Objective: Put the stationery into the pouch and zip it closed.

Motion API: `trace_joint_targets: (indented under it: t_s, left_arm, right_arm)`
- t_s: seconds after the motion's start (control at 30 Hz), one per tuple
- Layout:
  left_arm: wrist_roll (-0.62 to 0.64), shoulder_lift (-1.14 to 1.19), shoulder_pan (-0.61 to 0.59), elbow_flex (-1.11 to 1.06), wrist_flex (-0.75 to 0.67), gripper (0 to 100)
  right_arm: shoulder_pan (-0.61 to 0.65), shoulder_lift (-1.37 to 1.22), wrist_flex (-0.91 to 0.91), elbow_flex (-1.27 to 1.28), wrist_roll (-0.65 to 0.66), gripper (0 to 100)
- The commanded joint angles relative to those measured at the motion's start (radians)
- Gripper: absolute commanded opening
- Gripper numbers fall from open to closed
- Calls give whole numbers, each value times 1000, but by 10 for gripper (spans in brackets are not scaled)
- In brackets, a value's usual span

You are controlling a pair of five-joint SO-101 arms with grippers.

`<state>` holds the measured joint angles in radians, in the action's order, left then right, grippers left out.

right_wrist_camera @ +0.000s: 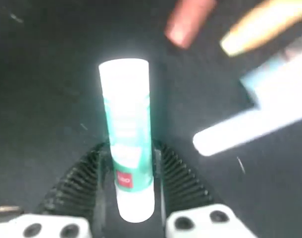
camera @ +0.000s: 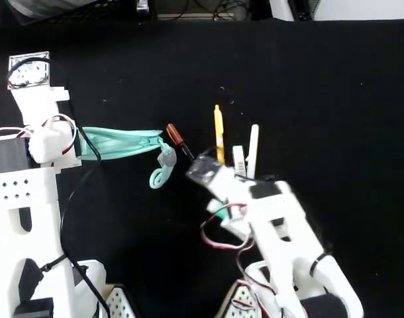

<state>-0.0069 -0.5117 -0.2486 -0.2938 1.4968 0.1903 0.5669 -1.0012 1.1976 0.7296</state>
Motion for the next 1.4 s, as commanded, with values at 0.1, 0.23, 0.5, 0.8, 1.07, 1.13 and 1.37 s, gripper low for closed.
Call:
trace_joint_targets:
  t_s: [0.1,0.23,0.5,0.8,1.07,1.13,1.37]
  left_arm:
    - [5,8,7,-35,-14,30]
    - [5,9,4,-35,-12,30]
    - [5,15,2,-35,-15,30]
    - [5,12,2,-35,-11,30]
    - [5,9,5,-35,-9,30]
    - [5,9,2,-35,-9,30]
    - [5,8,1,-35,-8,30]
  right_arm:
    - [3,35,-115,-30,49,178]
    - [109,38,-118,-36,43,283]
    - [238,31,-109,-142,-66,283]
    - [242,30,-49,-117,-63,282]
    - [244,30,-48,-96,-69,282]
    - [244,30,-46,-96,-71,282]
    - [244,30,46,-36,-71,282]
